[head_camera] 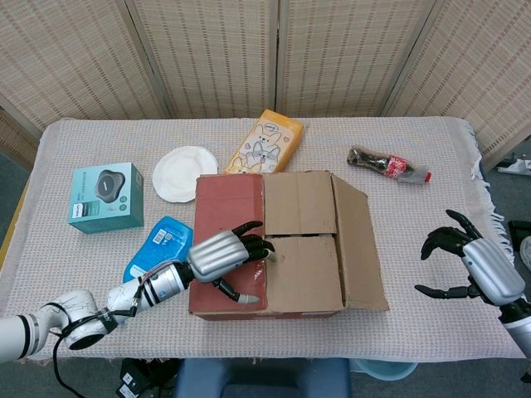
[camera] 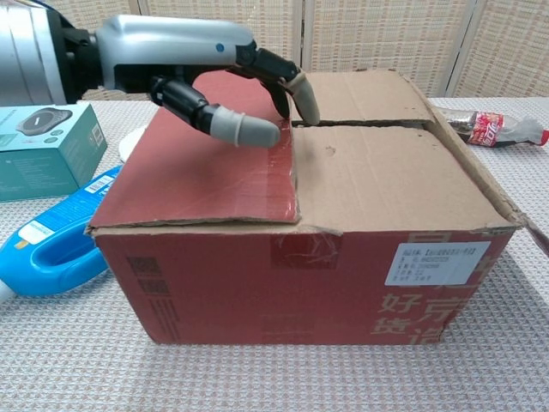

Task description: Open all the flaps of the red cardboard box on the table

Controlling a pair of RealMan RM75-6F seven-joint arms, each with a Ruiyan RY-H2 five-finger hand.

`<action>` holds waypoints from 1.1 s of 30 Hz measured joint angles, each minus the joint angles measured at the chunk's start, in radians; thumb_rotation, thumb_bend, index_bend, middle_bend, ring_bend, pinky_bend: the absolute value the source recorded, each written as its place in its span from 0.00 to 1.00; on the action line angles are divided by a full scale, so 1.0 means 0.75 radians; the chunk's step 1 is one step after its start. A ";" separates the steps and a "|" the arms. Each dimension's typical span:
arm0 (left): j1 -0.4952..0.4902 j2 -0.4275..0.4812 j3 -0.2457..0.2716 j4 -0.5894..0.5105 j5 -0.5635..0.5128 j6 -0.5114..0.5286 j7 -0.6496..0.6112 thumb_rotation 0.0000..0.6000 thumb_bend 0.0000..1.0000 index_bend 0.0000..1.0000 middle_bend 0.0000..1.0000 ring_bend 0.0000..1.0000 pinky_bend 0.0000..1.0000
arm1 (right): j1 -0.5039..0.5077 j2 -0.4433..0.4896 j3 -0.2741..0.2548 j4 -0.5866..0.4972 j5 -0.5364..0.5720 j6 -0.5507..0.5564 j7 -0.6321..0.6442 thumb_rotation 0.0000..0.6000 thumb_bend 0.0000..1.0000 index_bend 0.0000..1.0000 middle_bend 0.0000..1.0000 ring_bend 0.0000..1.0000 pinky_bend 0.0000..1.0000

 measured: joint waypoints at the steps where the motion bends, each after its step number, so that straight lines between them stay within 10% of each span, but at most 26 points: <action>1: -0.010 -0.008 -0.001 0.004 -0.007 -0.006 0.009 0.27 0.22 0.28 0.25 0.25 0.00 | -0.001 -0.002 0.000 0.007 0.003 -0.002 0.007 0.69 0.09 0.49 0.46 0.28 0.00; 33: -0.049 0.074 0.061 -0.038 -0.041 0.090 0.208 0.27 0.22 0.46 0.48 0.43 0.00 | -0.029 -0.041 0.007 0.098 0.011 0.023 0.113 0.69 0.09 0.49 0.45 0.27 0.00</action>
